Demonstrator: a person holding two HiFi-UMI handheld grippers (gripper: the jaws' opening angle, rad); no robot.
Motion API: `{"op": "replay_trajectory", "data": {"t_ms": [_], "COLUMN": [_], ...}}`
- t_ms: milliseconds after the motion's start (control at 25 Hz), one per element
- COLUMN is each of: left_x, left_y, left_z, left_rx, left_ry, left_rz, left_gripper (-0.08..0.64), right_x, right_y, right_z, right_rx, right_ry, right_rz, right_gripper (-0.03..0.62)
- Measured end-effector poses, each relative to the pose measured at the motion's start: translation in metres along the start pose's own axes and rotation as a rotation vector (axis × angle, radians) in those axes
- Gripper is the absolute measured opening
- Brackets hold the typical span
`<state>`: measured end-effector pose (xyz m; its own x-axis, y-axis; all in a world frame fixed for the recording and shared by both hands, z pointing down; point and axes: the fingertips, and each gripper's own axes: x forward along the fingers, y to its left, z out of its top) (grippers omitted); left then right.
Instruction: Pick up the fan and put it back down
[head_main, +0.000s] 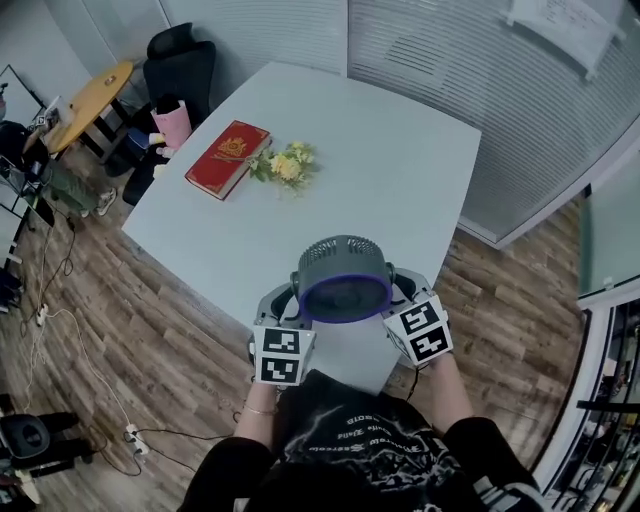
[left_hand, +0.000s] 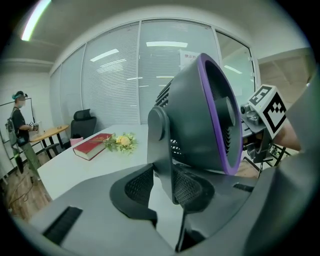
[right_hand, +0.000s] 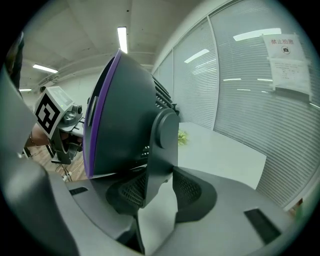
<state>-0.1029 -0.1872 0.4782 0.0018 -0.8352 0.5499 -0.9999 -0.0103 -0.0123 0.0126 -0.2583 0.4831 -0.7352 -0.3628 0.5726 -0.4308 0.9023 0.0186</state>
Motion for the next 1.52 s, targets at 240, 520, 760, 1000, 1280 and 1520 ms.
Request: {"op": "replay_trajectory", "data": {"t_ms": [240, 520, 760, 1000, 1280, 1520], "left_x": [-0.020, -0.038, -0.047, -0.056, -0.065, -0.057], "left_y": [0.010, 0.032, 0.052, 0.081, 0.130, 0.173], "left_z": [-0.015, -0.037, -0.046, -0.055, -0.064, -0.072], "left_rx": [-0.043, -0.115, -0.138, -0.158, -0.200, -0.205], "left_ry": [-0.005, 0.021, 0.027, 0.028, 0.024, 0.038], "left_rz": [0.071, 0.153, 0.190, 0.224, 0.265, 0.284], "left_gripper": [0.109, 0.109, 0.107, 0.106, 0.104, 0.103], "right_x": [0.006, 0.026, 0.042, 0.066, 0.106, 0.150], "right_y": [0.021, 0.049, 0.067, 0.089, 0.119, 0.134], "right_z": [0.004, 0.012, 0.019, 0.030, 0.053, 0.067], "right_rx": [-0.048, -0.100, -0.107, -0.122, -0.140, -0.166], "right_ry": [0.004, 0.023, 0.020, 0.024, 0.020, 0.041], "right_rz": [0.064, 0.157, 0.190, 0.220, 0.261, 0.269], "right_gripper": [0.144, 0.144, 0.143, 0.142, 0.140, 0.139]}}
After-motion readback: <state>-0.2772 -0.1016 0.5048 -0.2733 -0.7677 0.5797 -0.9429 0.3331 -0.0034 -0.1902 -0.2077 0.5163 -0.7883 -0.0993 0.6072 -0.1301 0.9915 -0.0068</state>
